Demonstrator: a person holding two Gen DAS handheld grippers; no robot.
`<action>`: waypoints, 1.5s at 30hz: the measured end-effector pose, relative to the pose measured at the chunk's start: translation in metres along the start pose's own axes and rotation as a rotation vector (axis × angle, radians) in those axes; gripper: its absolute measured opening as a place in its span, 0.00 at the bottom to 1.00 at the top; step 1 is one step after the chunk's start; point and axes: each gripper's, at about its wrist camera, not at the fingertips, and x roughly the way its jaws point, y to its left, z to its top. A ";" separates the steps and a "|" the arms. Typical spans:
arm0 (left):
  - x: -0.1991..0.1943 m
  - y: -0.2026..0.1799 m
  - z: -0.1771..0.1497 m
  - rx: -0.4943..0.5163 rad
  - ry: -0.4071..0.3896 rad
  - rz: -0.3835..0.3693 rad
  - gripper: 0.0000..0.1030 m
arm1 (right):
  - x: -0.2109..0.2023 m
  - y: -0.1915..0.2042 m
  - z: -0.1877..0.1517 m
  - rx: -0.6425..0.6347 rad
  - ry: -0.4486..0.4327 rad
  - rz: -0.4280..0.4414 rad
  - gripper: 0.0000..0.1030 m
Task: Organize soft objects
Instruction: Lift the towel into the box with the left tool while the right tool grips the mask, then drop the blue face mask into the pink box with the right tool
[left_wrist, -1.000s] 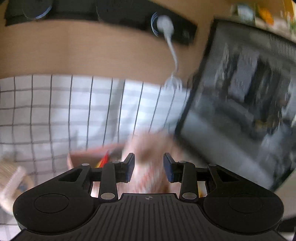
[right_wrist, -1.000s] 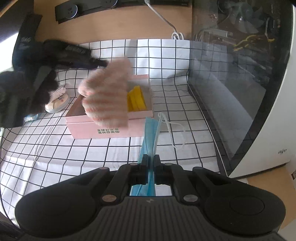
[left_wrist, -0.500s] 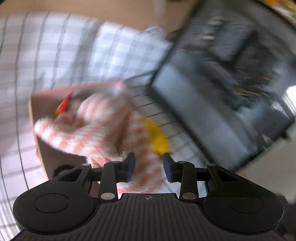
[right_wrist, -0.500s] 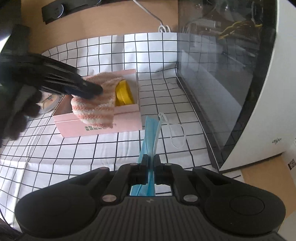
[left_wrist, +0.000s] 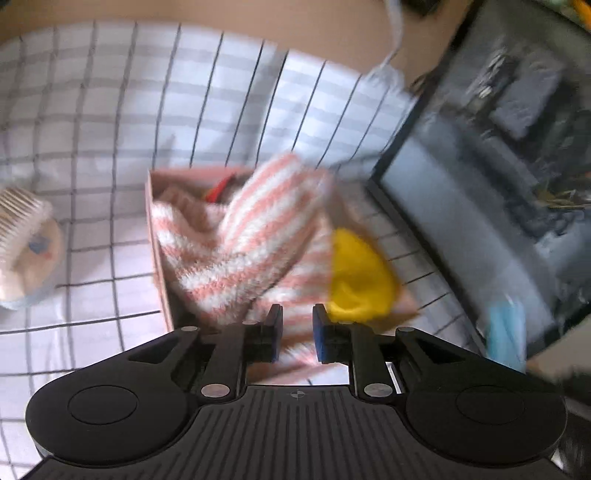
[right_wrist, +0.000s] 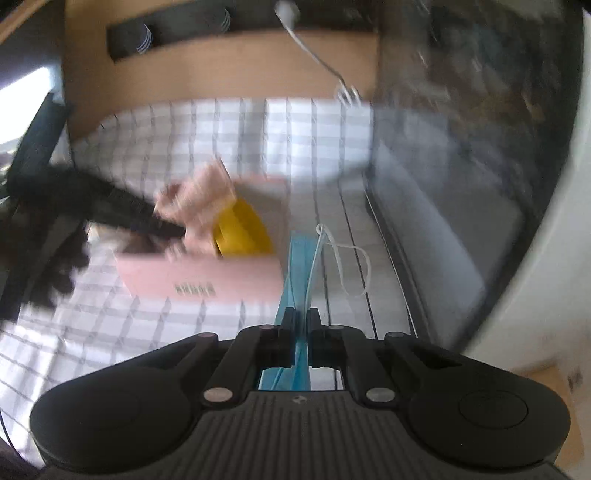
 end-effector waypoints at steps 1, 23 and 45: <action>-0.014 -0.003 -0.006 0.009 -0.038 -0.009 0.18 | 0.001 0.004 0.010 -0.018 -0.026 0.015 0.05; -0.169 0.079 -0.173 -0.344 -0.169 0.157 0.18 | 0.247 0.109 0.104 0.042 0.303 0.269 0.04; -0.181 0.146 -0.170 -0.362 -0.255 0.075 0.18 | 0.130 0.229 0.141 -0.276 0.008 0.285 0.81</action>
